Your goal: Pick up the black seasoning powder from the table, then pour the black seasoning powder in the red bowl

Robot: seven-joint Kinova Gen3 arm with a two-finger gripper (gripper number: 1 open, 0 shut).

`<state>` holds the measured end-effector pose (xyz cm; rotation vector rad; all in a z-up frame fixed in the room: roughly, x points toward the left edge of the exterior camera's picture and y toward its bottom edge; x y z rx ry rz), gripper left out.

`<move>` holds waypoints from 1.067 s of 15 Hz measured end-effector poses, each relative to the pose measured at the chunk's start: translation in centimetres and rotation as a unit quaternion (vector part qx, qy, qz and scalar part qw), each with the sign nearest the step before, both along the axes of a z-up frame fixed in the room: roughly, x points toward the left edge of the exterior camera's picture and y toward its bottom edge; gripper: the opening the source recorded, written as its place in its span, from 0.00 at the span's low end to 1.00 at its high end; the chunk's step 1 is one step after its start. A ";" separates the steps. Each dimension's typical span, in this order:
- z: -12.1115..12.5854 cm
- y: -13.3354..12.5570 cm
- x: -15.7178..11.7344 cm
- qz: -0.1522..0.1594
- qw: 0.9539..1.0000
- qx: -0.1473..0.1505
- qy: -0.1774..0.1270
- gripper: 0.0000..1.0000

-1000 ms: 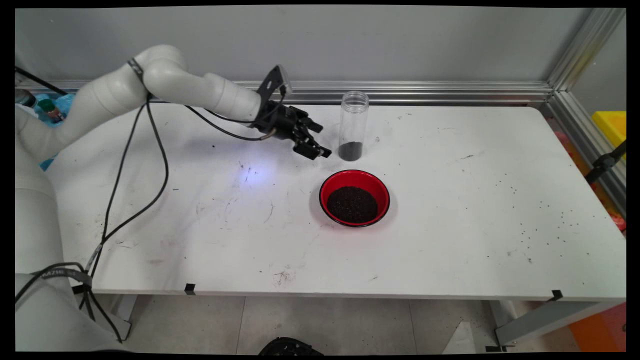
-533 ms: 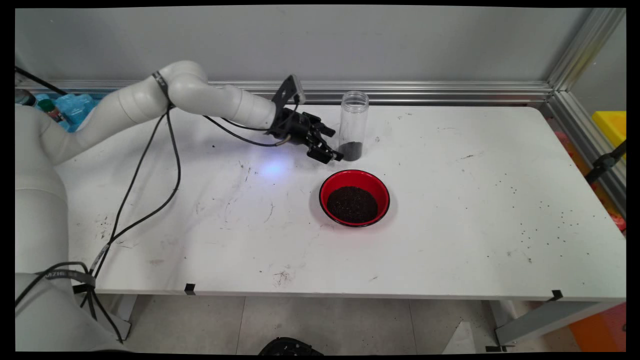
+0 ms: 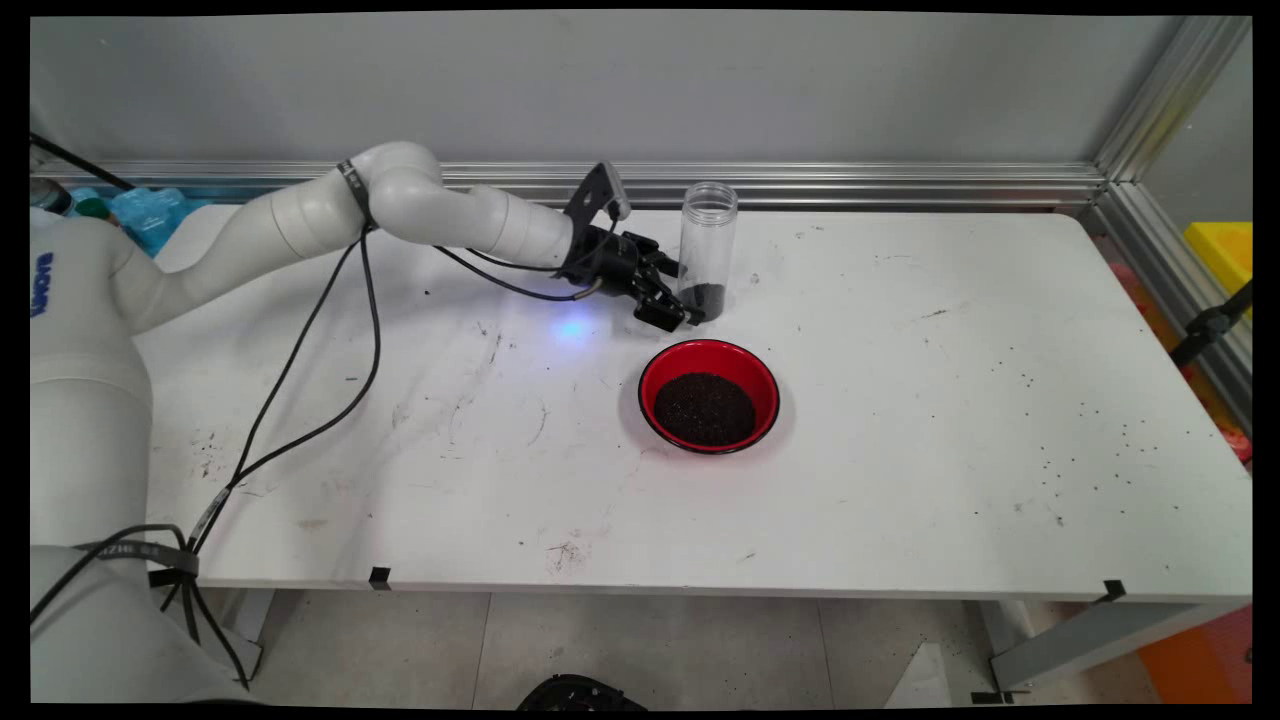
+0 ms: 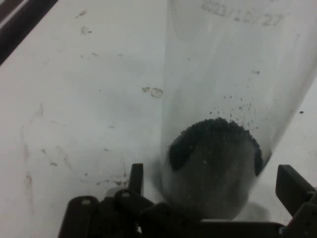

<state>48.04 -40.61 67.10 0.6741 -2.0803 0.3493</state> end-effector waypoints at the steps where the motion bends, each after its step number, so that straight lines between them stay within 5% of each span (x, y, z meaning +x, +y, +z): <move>1: -0.2 -0.1 -0.2 0.000 1.000 0.000 0.002 1.00; 10: -1.5 -1.0 -1.2 -0.003 1.000 -0.005 0.011 1.00; 11: -1.6 -1.1 -1.2 -0.003 1.000 -0.005 0.012 0.00; 16: -1.9 -1.1 -1.4 -0.005 1.000 0.000 0.018 0.00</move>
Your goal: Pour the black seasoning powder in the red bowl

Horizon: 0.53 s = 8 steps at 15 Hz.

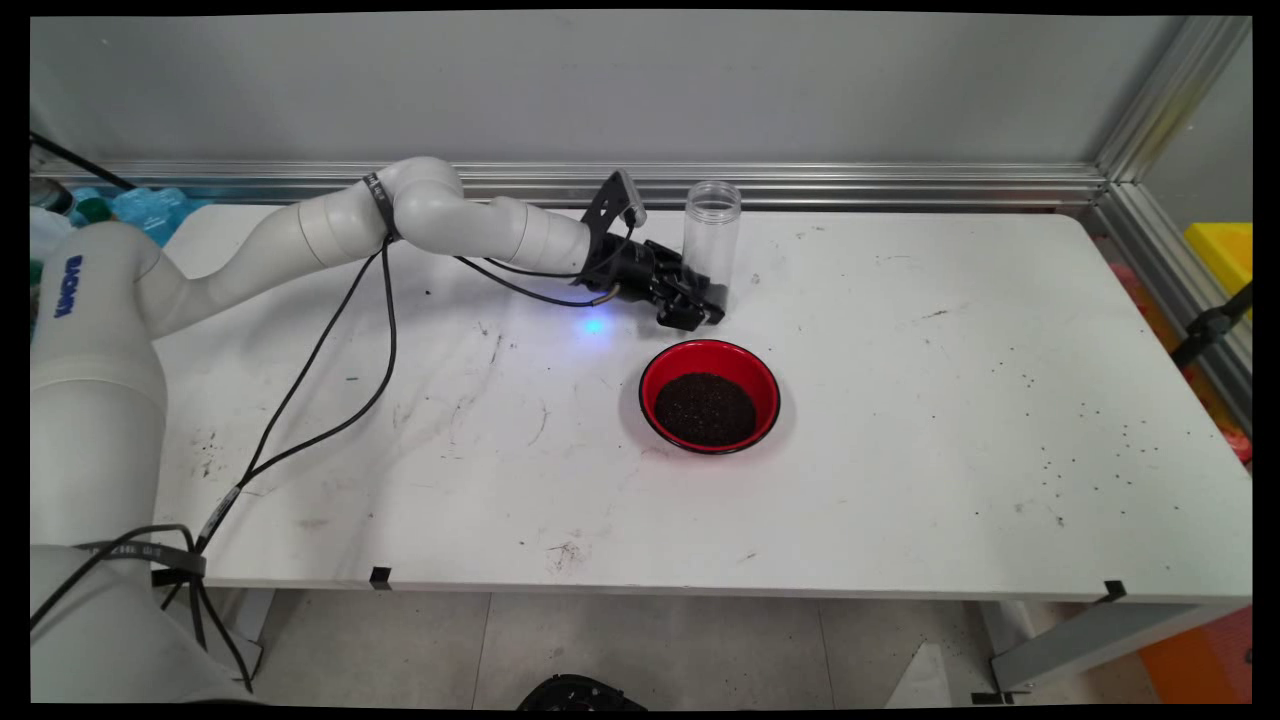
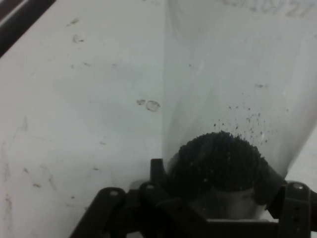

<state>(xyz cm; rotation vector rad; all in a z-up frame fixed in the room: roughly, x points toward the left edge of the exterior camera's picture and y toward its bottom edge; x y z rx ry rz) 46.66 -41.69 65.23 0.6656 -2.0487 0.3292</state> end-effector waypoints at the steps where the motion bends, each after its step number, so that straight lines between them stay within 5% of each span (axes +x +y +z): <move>1: 0.0 0.0 -0.1 -0.001 1.000 0.002 0.001 0.00; 8: 1.8 0.4 0.5 -0.004 1.000 0.005 0.009 0.00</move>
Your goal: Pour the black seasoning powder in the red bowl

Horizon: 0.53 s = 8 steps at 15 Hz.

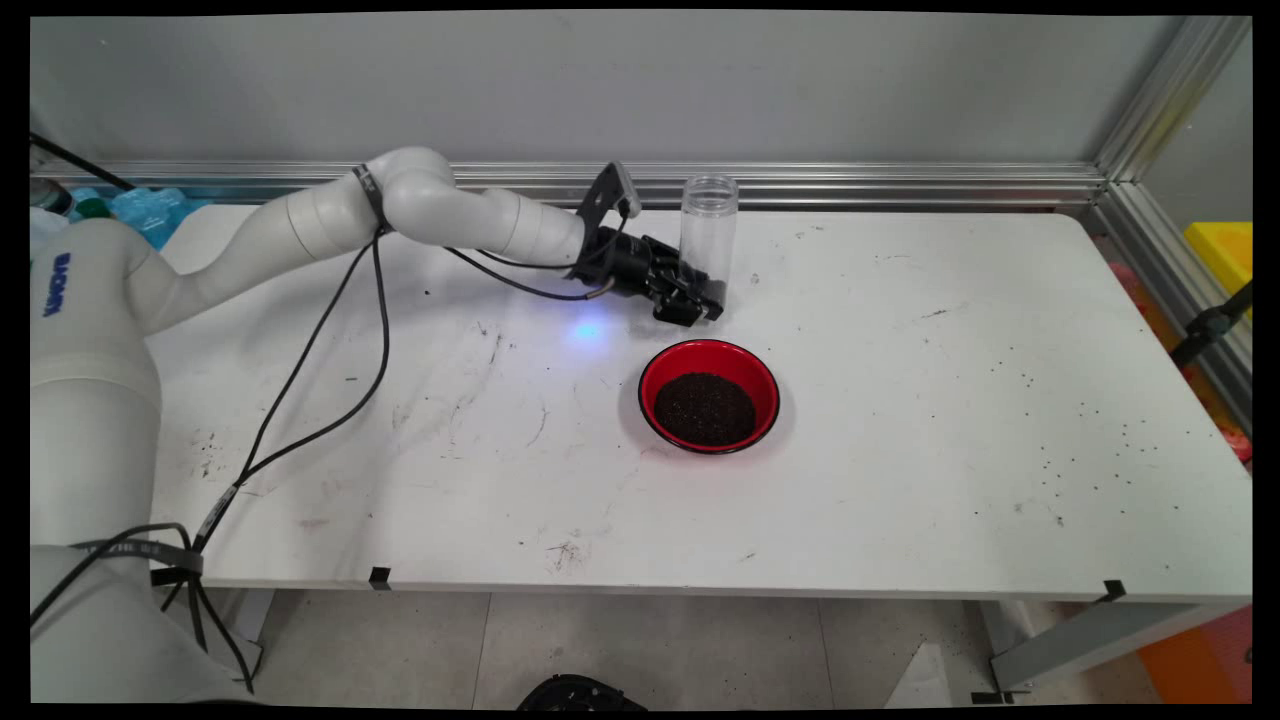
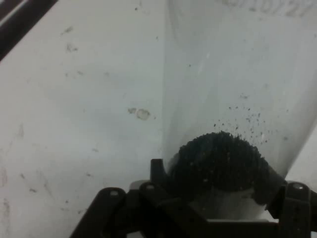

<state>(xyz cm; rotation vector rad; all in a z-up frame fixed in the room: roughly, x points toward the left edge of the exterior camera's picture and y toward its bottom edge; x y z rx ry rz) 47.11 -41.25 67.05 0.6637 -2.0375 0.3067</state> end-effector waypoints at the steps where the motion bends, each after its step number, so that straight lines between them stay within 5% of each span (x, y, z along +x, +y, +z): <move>1: 0.7 0.2 0.1 -0.002 1.000 -0.002 -0.003 0.00; 8: 5.6 1.1 1.1 -0.008 0.999 -0.034 -0.036 0.00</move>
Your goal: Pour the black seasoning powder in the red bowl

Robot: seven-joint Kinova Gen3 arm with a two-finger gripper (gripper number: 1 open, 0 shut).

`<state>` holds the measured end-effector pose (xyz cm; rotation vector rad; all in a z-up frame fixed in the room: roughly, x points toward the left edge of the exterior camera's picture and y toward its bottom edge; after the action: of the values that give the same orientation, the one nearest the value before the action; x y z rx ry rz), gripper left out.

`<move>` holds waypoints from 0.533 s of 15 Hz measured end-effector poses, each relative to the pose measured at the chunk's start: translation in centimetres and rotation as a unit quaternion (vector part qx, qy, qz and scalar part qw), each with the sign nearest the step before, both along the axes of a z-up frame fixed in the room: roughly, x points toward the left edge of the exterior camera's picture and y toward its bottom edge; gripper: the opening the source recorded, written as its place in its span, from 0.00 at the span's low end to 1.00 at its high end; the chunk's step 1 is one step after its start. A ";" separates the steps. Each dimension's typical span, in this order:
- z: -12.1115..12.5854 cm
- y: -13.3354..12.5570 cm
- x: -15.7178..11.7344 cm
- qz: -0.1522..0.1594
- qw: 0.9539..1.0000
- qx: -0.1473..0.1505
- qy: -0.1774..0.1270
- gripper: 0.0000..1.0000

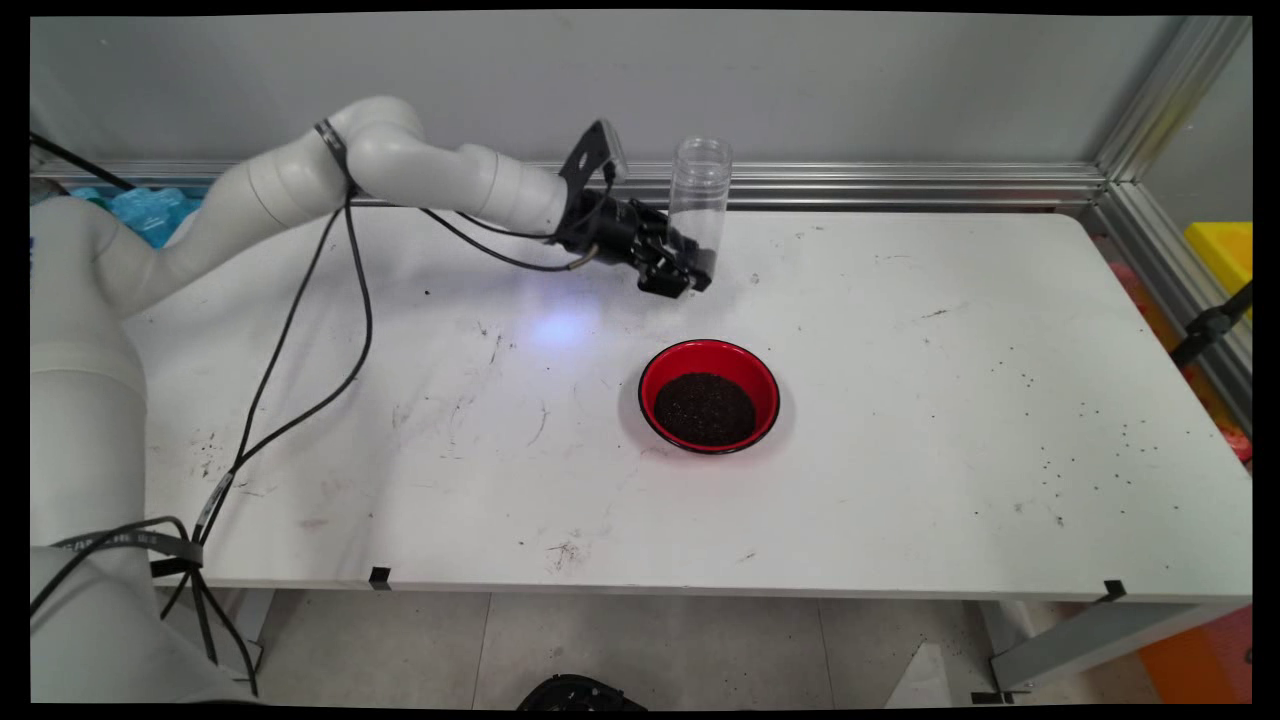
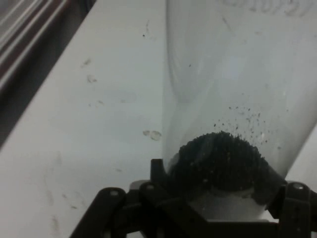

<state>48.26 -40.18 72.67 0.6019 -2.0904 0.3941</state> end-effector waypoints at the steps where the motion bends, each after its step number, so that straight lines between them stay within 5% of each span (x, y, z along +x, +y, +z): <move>1: 0.7 0.2 0.1 -0.004 1.000 -0.008 -0.007 0.00; 8: 4.4 1.3 0.4 -0.054 0.992 -0.088 -0.070 0.00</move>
<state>48.61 -38.89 77.05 0.3637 -2.1821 0.5666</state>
